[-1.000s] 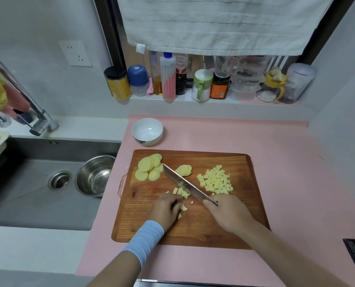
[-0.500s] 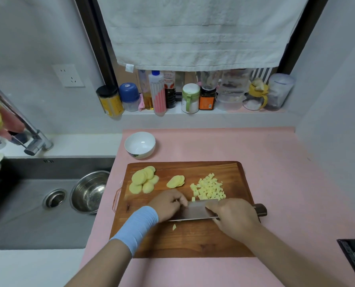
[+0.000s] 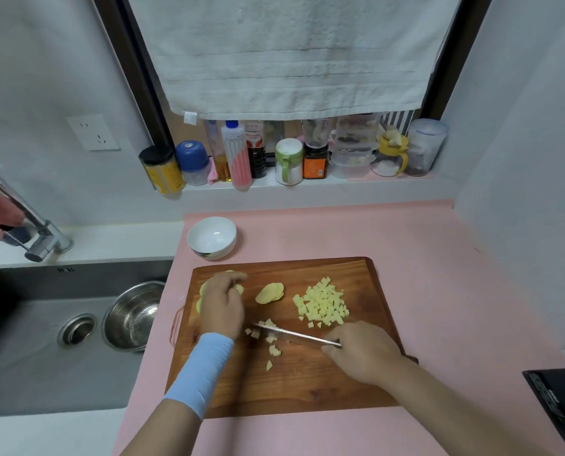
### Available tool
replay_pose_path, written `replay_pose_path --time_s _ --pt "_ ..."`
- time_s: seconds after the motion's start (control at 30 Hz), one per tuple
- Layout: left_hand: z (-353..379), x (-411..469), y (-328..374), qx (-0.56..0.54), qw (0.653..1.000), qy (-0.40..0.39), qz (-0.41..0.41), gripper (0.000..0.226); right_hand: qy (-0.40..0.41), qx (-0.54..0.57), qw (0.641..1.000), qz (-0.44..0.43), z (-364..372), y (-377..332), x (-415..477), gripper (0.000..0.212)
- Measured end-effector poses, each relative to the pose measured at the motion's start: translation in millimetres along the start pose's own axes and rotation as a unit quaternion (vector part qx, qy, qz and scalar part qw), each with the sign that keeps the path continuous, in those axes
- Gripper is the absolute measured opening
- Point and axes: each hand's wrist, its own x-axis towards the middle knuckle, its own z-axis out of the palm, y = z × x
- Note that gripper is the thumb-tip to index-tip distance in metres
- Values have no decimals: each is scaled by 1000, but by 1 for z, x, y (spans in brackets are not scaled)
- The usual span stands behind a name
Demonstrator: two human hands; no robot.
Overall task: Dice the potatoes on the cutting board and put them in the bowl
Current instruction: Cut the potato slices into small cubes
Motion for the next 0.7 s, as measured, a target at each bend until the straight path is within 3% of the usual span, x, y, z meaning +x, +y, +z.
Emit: replay_pose_path --time_s 0.07,0.1,0.17,0.23,0.27,0.33,0.47,0.63,0.7 --pt "-11 -3 -11 28 998 58 5 33 -24 57 997 52 2 3 0 30" --pt "-12 -6 -16 42 999 29 -20 29 -32 91 993 74 3 5 0 32" --pt "-8 -16 -31 133 979 -121 -94 33 -42 163 981 98 4 7 2 37" --pt "1 -29 -46 266 919 -273 -102 84 -46 228 966 115 4 5 3 36" --pt "6 -36 -50 302 896 -311 -99 105 -46 257 957 126 4 4 3 34" --pt "18 -45 -53 322 883 -328 -96 117 -39 295 944 144 2 2 0 30" --pt "40 -45 -51 263 911 -309 -78 78 -19 295 943 156 -1 3 -2 29" --pt "53 -36 -36 203 911 -345 -96 76 1 283 948 149 0 3 -7 32" --pt "47 -30 -34 176 920 -333 -107 61 -3 269 953 137 2 -1 -9 33"
